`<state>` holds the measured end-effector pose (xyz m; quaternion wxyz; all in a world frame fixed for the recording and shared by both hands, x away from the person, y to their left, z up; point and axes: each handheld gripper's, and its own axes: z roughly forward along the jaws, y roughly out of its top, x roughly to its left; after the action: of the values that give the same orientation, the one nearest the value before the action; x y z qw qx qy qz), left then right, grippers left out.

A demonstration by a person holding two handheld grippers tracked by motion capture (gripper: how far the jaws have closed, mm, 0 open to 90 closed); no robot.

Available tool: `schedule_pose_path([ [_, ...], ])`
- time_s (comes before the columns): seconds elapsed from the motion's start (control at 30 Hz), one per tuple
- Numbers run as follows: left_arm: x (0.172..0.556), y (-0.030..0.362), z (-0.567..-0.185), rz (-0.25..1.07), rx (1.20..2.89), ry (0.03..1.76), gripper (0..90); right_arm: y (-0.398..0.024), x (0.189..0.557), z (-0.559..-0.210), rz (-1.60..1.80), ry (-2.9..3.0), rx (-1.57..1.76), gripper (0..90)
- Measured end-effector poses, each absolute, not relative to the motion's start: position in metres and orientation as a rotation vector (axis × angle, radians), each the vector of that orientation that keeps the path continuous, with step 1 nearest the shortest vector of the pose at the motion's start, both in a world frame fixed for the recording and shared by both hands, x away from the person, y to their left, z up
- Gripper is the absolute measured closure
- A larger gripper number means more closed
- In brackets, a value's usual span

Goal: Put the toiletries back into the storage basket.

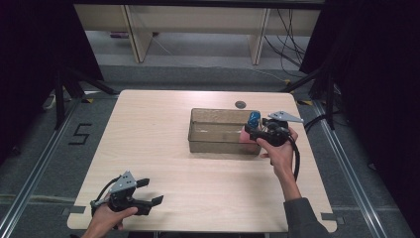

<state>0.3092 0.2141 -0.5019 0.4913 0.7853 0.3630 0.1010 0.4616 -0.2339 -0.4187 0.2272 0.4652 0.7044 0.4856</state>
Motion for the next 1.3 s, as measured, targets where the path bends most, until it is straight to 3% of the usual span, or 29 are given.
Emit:
schedule_pose_path([
  [1.3, 0.309, 0.214, -0.502, 0.243, 1.9, 0.884, 14.8, -0.225, 0.426, -0.414, 1.37, 1.939, 1.276, 22.6],
])
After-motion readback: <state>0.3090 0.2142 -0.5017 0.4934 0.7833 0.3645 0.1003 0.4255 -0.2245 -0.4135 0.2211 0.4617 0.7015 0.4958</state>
